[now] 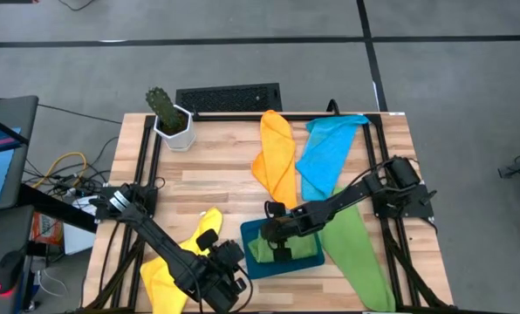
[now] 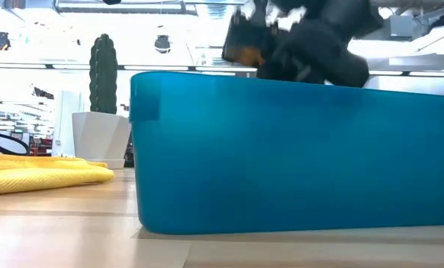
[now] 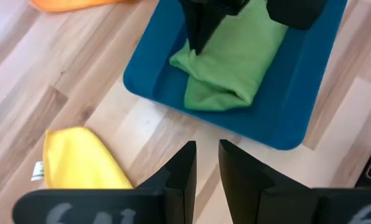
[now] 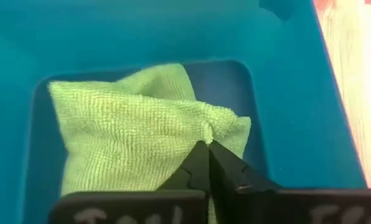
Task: Fold microfiber towels
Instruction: Put the folded green microfiber towel into the blue bin
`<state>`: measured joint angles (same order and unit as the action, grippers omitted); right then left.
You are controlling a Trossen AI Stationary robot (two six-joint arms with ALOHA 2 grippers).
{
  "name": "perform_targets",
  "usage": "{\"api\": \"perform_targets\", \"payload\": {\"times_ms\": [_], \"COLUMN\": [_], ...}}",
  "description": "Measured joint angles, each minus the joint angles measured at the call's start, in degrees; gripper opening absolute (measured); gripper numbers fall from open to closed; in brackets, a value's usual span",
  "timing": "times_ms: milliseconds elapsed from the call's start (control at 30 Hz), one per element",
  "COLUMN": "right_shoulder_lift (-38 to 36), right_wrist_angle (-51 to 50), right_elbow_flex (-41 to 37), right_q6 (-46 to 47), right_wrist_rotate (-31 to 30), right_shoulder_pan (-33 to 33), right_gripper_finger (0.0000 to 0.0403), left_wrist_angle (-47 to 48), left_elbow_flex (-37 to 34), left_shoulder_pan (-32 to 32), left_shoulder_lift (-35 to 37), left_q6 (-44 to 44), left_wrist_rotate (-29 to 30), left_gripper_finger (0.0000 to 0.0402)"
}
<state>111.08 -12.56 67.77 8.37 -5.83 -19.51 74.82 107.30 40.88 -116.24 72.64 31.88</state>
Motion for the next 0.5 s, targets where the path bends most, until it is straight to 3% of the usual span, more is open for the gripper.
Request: {"api": "perform_targets", "payload": {"times_ms": [133, 300, 500], "right_shoulder_lift": [-0.19, -0.19, -0.14], "right_wrist_angle": [-1.26, -0.85, 1.88], "right_elbow_flex": [0.55, 4.33, 7.12], "right_q6": [0.63, -0.76, -2.71], "right_wrist_rotate": [0.69, 5.76, 4.53], "right_shoulder_pan": [-0.45, -3.76, -7.56], "right_gripper_finger": [0.0022, 0.0008, 0.0026], "left_wrist_angle": [0.65, 1.77, 2.31], "left_elbow_flex": [0.01, 0.0, -0.01], "left_shoulder_pan": [-0.02, -0.04, -0.02], "left_shoulder_lift": [-0.01, -0.01, -0.01], "left_q6": [0.02, -0.09, 0.06], "left_wrist_rotate": [0.44, 0.51, 1.73], "left_gripper_finger": [0.0061, 0.0061, 0.0061]}}
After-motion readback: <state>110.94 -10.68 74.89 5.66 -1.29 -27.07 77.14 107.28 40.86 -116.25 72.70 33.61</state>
